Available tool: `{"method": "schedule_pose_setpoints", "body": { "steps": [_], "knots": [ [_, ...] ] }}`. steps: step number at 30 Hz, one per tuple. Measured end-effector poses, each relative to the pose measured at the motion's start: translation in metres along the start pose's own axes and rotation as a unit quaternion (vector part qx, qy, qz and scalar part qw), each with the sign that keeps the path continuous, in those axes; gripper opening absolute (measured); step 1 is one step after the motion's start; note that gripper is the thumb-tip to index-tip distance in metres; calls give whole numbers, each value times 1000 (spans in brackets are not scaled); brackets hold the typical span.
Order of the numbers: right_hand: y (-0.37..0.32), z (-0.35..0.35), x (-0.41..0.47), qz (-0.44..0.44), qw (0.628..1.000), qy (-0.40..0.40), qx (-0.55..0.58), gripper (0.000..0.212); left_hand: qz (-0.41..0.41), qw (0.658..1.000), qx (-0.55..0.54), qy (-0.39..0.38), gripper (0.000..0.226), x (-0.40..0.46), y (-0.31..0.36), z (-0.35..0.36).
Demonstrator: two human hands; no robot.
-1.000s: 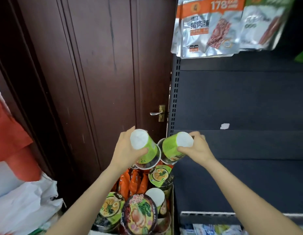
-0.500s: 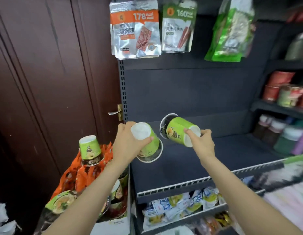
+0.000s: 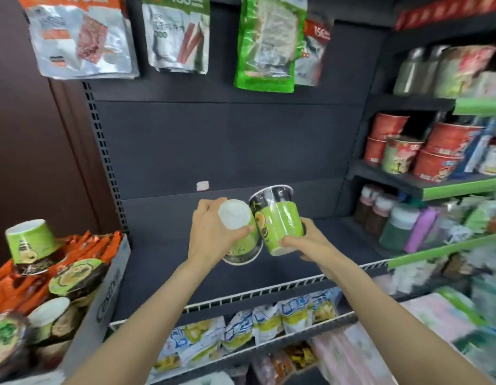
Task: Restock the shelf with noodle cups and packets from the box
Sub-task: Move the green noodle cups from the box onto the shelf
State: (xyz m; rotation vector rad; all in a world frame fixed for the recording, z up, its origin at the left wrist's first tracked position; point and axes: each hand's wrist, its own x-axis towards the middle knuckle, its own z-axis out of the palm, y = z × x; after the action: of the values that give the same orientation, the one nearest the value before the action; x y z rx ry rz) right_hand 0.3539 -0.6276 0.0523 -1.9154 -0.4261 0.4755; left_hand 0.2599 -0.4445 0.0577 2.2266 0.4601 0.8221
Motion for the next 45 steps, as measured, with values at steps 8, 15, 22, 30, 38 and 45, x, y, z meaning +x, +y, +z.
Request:
{"method": "schedule_pose_setpoints", "body": {
  "steps": [8,15,22,30,38,45],
  "knots": [
    [32,-71,41,-11,994,92,50,60,22,999,-9,-29,68,30,35,86],
    [54,-125,123,-55,988,143,-34,99,30,997,-5,-69,74,97,39,164],
    [81,-176,203,-91,981,155,-71,85,29,993,8,-116,70,170,42,232],
    [132,-220,284,-43,974,187,-122,83,-5,994,14,-107,73,215,50,307],
    [174,-253,348,-52,979,156,-120,83,-56,996,34,-65,71,227,63,360],
    [217,-256,384,-50,986,104,-119,85,-93,994,33,-56,72,220,60,391]
  ]
}}
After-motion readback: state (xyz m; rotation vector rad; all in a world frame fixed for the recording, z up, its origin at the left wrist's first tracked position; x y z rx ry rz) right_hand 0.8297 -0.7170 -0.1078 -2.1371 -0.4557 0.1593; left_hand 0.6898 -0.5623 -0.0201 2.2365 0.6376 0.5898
